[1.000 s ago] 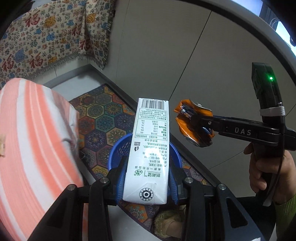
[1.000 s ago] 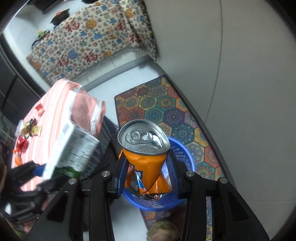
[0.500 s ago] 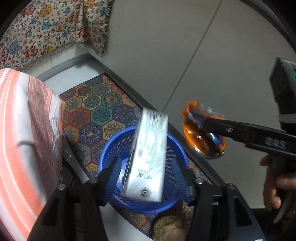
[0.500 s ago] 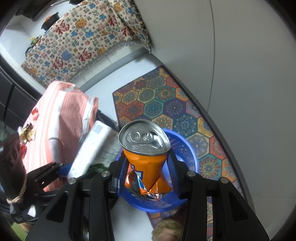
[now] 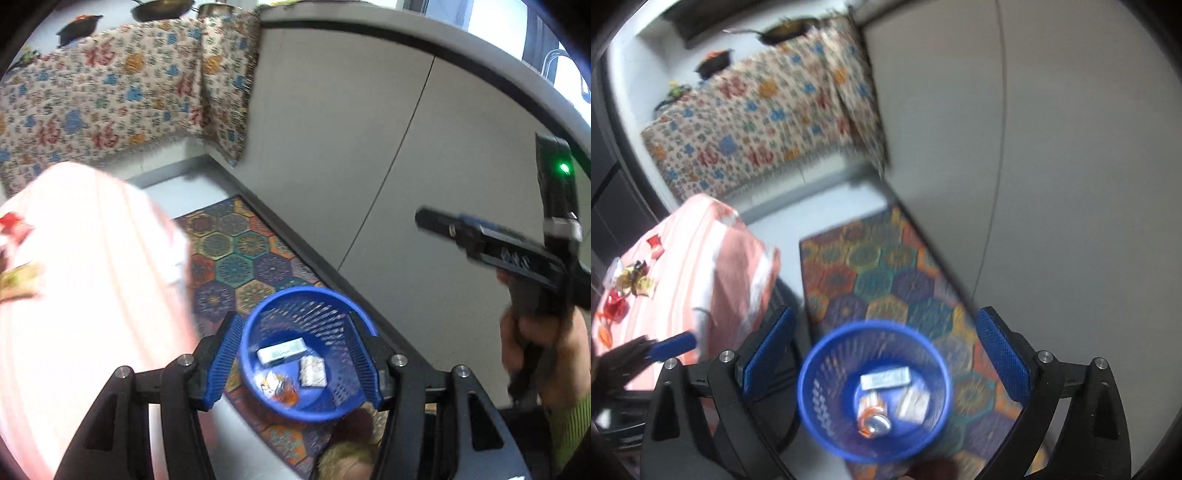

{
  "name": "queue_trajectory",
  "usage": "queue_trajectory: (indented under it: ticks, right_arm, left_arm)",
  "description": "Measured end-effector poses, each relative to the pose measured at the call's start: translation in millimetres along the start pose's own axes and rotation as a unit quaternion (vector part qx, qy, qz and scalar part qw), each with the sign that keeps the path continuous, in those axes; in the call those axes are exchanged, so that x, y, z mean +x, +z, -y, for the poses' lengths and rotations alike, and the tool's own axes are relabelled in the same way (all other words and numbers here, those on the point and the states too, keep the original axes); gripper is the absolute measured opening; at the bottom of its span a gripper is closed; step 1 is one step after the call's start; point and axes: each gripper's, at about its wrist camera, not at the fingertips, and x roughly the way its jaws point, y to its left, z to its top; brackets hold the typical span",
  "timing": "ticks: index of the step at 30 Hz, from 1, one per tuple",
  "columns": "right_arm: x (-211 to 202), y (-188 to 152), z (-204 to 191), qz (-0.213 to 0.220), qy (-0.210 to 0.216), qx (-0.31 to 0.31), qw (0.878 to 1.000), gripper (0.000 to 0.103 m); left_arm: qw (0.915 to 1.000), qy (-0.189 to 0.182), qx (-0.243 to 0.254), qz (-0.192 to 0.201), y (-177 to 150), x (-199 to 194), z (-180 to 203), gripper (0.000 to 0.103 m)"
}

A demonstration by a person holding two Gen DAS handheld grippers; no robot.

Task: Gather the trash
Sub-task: 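Carry carton and can over the blue wastebasket and open both tools to drop them, then move both tools back over the table toward the remaining trash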

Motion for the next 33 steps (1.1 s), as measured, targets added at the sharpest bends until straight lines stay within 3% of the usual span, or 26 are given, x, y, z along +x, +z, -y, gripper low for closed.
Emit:
queue_trajectory:
  ticks: [7,13,16,19,23,26,33]
  right_arm:
    - [-21.3,-3.2,-76.6,0.061,0.02,-0.108,0.992,0.099]
    - [-15.2,-35.7,-192.3,0.003,0.129,-0.171,0.977,0.099]
    - [-13.9,-57.0,-247.9,-0.028,0.174,-0.194,0.965,0.099]
    - [-5.0,-76.7,-304.2,-0.061,0.193,-0.216,0.955,0.099]
    - [20.8,-89.2,-365.3,-0.088,0.169,-0.245,0.951,0.099]
    - [43.7,-90.3,-386.2,-0.092,0.147,-0.247,0.953,0.099]
    - [70.1,-80.5,-387.7,-0.107,0.122,-0.218,0.962,0.103]
  left_arm:
    - [0.9953,0.085,-0.045,-0.009,-53.5,-79.2,-88.8,0.059]
    - [0.9723,0.211,-0.099,-0.008,-108.4,-136.7,-181.4,0.059]
    - [0.9594,0.255,-0.121,-0.012,-127.3,-157.7,-218.6,0.059]
    - [0.9521,0.272,-0.138,-0.016,-139.1,-171.0,-247.5,0.059]
    - [0.9462,0.286,-0.151,-0.014,-146.2,-181.0,-276.8,0.069]
    - [0.945,0.275,-0.176,-0.009,-159.8,-190.6,-285.6,0.085]
    - [0.9452,0.272,-0.181,-0.004,-160.9,-187.9,-293.3,0.09]
